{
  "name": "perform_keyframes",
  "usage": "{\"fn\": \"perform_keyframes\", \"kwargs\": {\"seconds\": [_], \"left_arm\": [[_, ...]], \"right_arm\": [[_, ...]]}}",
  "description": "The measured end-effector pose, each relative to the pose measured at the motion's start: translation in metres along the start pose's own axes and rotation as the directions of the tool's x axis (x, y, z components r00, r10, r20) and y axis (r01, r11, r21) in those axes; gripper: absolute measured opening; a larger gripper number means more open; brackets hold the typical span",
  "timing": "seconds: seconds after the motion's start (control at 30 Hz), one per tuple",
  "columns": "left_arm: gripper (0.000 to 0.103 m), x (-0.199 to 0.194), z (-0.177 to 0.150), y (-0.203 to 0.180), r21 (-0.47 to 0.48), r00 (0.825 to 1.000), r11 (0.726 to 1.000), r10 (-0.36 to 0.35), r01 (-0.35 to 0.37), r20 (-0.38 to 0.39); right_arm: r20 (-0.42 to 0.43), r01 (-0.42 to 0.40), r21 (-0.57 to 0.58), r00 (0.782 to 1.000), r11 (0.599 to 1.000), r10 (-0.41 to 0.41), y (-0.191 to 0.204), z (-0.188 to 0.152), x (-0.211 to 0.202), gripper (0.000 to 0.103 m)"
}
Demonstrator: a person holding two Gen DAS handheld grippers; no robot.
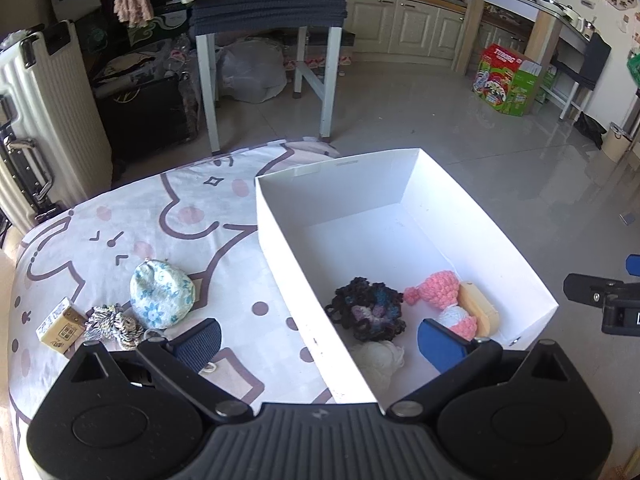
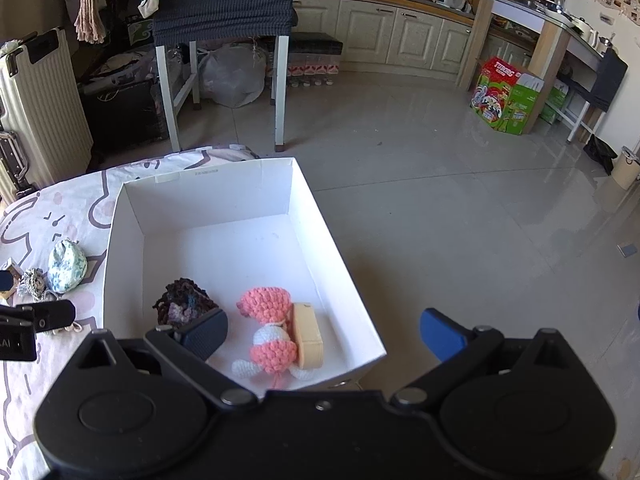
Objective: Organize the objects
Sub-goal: 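Withdraw both tools from the box back toward the remaining toys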
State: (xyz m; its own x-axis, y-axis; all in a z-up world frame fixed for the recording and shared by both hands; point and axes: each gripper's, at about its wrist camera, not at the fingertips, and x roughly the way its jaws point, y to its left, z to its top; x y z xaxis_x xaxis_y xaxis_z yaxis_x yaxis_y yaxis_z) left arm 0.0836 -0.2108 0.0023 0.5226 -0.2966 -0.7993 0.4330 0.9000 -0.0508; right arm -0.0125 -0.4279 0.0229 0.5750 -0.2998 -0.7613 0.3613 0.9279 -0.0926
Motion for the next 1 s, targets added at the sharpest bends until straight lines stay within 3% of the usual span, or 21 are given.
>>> {"fn": "perform_keyframes", "kwargs": {"seconds": [0.5, 1.0], "left_arm": [[0.103, -0.024, -0.003, 0.079, -0.107, 0.994, 0.989, 0.109, -0.106, 0.026], [0.103, -0.038, -0.025, 0.167, -0.239, 0.98, 0.952, 0.199, -0.193, 0.0]], "right_arm": [[0.032, -0.107, -0.111, 0.993, 0.988, 0.111, 0.08, 0.023, 0.003, 0.103], [0.03, -0.216, -0.207, 0.974, 0.954, 0.227, 0.172, 0.034, 0.008, 0.103]]}}
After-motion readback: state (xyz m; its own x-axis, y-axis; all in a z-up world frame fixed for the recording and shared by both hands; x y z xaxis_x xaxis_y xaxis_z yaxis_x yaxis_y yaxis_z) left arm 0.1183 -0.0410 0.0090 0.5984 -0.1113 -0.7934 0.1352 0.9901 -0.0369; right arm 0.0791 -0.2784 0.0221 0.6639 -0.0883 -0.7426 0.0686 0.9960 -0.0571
